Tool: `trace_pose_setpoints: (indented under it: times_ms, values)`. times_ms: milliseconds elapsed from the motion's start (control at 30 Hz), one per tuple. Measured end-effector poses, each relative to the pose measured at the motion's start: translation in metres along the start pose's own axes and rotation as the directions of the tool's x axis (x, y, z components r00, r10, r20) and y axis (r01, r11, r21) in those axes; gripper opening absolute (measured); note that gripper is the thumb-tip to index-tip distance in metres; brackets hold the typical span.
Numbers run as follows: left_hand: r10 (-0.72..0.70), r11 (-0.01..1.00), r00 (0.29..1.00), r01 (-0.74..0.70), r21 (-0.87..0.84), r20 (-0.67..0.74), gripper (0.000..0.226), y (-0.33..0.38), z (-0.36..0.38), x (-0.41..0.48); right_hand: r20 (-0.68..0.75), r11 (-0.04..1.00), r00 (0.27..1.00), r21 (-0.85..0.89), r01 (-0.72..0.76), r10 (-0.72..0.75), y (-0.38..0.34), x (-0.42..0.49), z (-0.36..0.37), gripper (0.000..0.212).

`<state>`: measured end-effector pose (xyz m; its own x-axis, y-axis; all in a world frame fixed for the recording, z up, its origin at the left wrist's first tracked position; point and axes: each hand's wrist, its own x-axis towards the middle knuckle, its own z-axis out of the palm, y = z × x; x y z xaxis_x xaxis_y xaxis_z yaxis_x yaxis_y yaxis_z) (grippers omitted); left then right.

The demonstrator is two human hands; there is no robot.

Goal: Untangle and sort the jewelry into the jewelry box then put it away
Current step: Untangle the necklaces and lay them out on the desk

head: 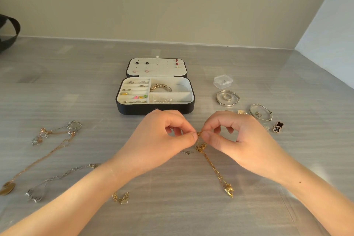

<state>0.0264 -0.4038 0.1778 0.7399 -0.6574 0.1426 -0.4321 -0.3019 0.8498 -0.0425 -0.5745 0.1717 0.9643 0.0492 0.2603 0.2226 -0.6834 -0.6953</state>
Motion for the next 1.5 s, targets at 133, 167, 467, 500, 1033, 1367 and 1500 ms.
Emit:
trace_pose_setpoints:
  times_ms: [133,167,467,500,1033,1367,1500]
  values:
    - [0.002,1.000,1.000,-0.002,0.006,0.013,0.011,0.002,-0.001,-0.001,0.001,0.999,1.000,-0.031,-0.005,0.005,0.001,-0.001,0.001,0.017]
    - [0.001,1.000,1.000,-0.001,0.010,0.018,0.012,0.002,-0.001,-0.002,0.002,0.999,1.000,-0.031,-0.010,0.010,0.001,-0.001,0.001,0.017]
    - [0.038,0.996,0.999,-0.038,0.083,0.003,0.013,0.004,-0.003,-0.002,0.086,0.997,0.995,0.047,-0.055,0.051,0.002,-0.001,0.001,0.016]
    - [0.041,0.996,0.999,-0.042,0.075,0.009,0.013,0.004,-0.003,-0.002,0.093,0.996,0.994,0.061,-0.067,0.061,0.001,0.000,0.000,0.013]
    - [0.248,0.902,0.967,-0.254,0.348,0.063,0.016,-0.007,0.004,-0.002,0.034,0.998,0.997,-0.013,-0.064,0.065,-0.002,0.000,0.000,0.021]
    - [0.407,0.681,0.906,-0.383,0.624,0.112,0.021,-0.007,0.001,-0.002,0.128,0.994,0.985,-0.007,-0.112,0.112,-0.001,0.001,-0.001,0.003]
    - [0.391,0.701,0.912,-0.382,0.602,0.124,0.021,-0.009,0.000,-0.002,0.156,0.995,0.983,-0.017,-0.098,0.100,0.003,0.001,-0.001,0.008]
